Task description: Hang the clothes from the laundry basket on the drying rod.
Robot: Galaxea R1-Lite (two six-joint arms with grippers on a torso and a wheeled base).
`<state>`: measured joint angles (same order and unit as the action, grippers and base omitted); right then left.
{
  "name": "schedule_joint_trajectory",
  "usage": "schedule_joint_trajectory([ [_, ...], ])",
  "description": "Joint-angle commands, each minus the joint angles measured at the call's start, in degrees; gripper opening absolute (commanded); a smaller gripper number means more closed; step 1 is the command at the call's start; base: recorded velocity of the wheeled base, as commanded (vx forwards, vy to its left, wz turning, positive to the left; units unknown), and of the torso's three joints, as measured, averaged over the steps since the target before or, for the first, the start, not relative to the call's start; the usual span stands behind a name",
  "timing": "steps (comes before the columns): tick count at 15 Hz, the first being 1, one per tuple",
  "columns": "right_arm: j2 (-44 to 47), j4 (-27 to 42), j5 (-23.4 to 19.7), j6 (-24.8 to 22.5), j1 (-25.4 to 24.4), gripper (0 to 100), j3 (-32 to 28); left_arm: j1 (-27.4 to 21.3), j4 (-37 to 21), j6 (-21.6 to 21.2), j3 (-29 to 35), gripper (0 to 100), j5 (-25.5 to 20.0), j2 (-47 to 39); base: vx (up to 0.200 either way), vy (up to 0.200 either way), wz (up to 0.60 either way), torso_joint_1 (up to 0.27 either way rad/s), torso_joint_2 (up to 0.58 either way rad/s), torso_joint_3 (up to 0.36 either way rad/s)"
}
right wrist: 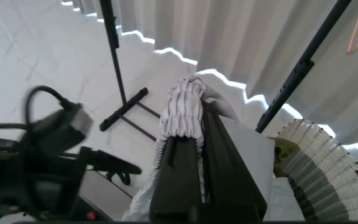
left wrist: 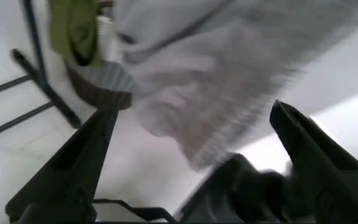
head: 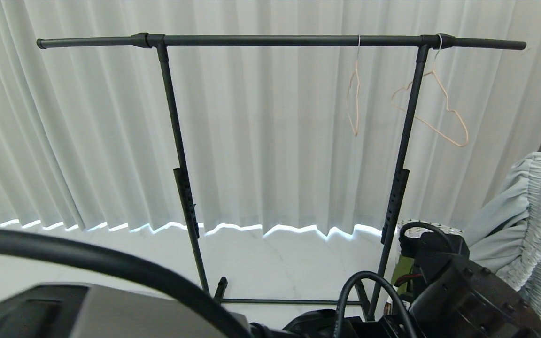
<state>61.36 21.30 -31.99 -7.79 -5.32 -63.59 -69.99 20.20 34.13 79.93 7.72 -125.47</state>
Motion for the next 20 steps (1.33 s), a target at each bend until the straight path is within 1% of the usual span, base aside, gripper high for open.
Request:
schedule_joint_trajectory([
  [1, -0.2, 0.0, -0.1, 0.1, 0.0, 0, 0.0, 0.7, 0.0, 0.1, 0.5, 100, 2.1, -4.8, 0.000, 0.000, 0.00, 0.000, 0.00, 0.000],
  [2, -0.2, 0.0, -0.1, 0.1, 0.0, 0, 0.0, 0.9, 0.0, 0.1, -0.2, 100, 3.3, -5.3, 0.000, 0.000, 0.00, 0.000, 0.00, 0.000],
  [6, -0.2, -0.5, -0.1, 0.1, 0.1, 0, 0.0, 0.9, 0.0, 0.1, -2.1, 100, 3.5, -5.4, 0.000, 0.000, 0.00, 0.000, 0.00, 0.000],
  [7, -0.1, -0.5, -0.1, 0.1, 0.1, 0, 0.0, 0.9, 0.0, 0.1, -2.3, 0, 3.5, -5.3, 0.000, 0.000, 0.00, 0.000, 0.00, 0.000],
  [8, -0.1, -0.6, -0.1, 0.1, 0.1, 0, 0.0, 0.9, 0.0, 0.1, -2.6, 0, 3.5, -5.2, 0.000, 0.000, 0.00, 0.000, 0.00, 0.000],
  [10, -0.1, -0.8, 0.1, 0.1, 0.4, 0, 0.0, 0.6, 0.0, 0.9, -5.1, 0, 3.5, -2.2, 0.000, 0.000, 0.00, 0.000, 0.00, 0.000],
  [12, -0.1, -1.2, 0.0, -0.2, 1.6, 0, 0.2, -0.6, 0.0, 0.8, -10.0, 0, 3.9, 2.7, 0.000, 0.000, 0.00, 0.000, 0.00, 0.000],
  [13, 0.0, -2.5, 0.0, -0.2, 2.1, 0, 0.2, -0.7, 0.0, 0.7, -12.3, 0, 4.9, 5.7, 0.000, 0.000, 0.00, 0.000, 0.00, 0.000],
  [15, 1.0, -7.1, -0.1, -0.2, 2.5, 0, 0.2, 0.0, -0.1, 0.6, -14.5, 0, 8.3, 12.4, 0.000, 0.000, 0.00, 0.000, 0.00, 0.000],
  [16, 2.3, -10.1, -0.2, -0.3, 2.4, 0, 0.1, 1.5, -0.2, 0.6, -14.5, 0, 8.5, 15.6, 0.000, 0.000, 0.00, 0.000, 0.00, 0.000],
  [18, 5.3, -18.5, -0.4, -0.4, 2.1, 0, 0.0, 5.1, -1.4, -0.4, -14.5, 0, 8.5, 21.5, 0.000, 0.000, 0.00, 0.000, 0.00, 0.000],
  [19, 6.6, -21.9, -0.5, -0.5, 1.5, 0, -0.2, 7.0, -3.4, -2.7, -14.9, 0, 8.6, 24.0, 0.000, 0.000, 0.00, 0.000, 0.00, 0.000],
  [20, 8.2, -24.5, -0.6, -0.5, 0.4, 0, -0.7, 9.2, -5.3, -6.4, -15.4, 0, 8.5, 26.6, 0.000, 0.000, 0.00, 0.000, 0.00, 0.000],
])
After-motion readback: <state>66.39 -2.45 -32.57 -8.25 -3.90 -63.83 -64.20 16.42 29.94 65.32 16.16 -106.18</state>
